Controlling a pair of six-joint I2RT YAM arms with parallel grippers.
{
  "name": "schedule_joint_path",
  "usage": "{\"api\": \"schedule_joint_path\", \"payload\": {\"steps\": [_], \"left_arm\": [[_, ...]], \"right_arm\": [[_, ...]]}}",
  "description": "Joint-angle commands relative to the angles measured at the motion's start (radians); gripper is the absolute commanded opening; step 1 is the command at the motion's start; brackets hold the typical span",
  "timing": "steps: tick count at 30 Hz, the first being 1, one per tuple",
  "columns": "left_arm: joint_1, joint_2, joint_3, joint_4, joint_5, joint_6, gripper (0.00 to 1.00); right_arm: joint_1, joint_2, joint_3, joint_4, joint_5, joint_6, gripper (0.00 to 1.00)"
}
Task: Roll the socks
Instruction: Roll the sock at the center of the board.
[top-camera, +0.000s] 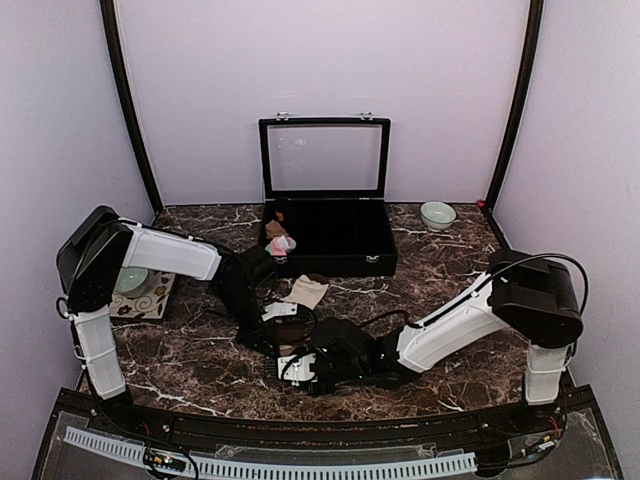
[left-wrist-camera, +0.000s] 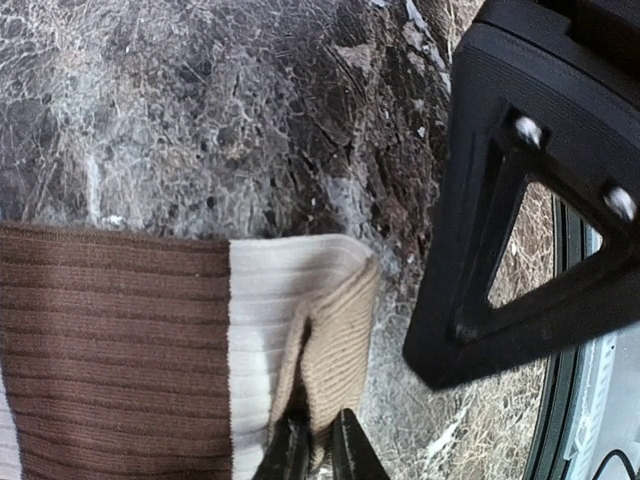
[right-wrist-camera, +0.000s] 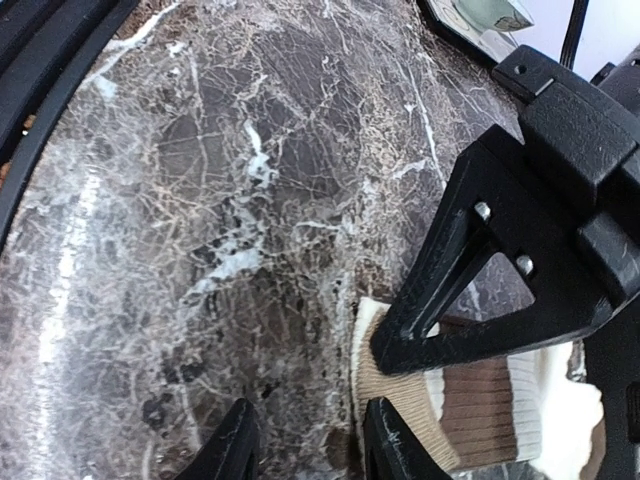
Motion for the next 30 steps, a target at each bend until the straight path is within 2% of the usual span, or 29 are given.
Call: {"api": "schedule_joint_path", "payload": {"steps": [1, 13, 20, 30], "left_arm": [[0.01, 0.055, -0.015, -0.074, -0.083, 0.031, 0.13], [0.014, 0.072, -0.007, -0.097, -0.083, 0.057, 0.13], [0.025, 0.074, 0.007, -0.097, -0.084, 0.047, 0.13], [0.031, 0.109, 0.04, -0.118, -0.097, 0.044, 0.14]], "right_arm": [[-0.007, 0.025, 0.036, 0.008, 0.031, -0.074, 0.37], [-0.079, 0.065, 0.041, -0.006, 0.02, -0.089, 0.36], [-0.086, 0.078, 0.018, -0.039, -0.01, -0.07, 0.3], [-0.065, 0.051, -0.051, 0.019, 0.068, -0.066, 0.31]]}}
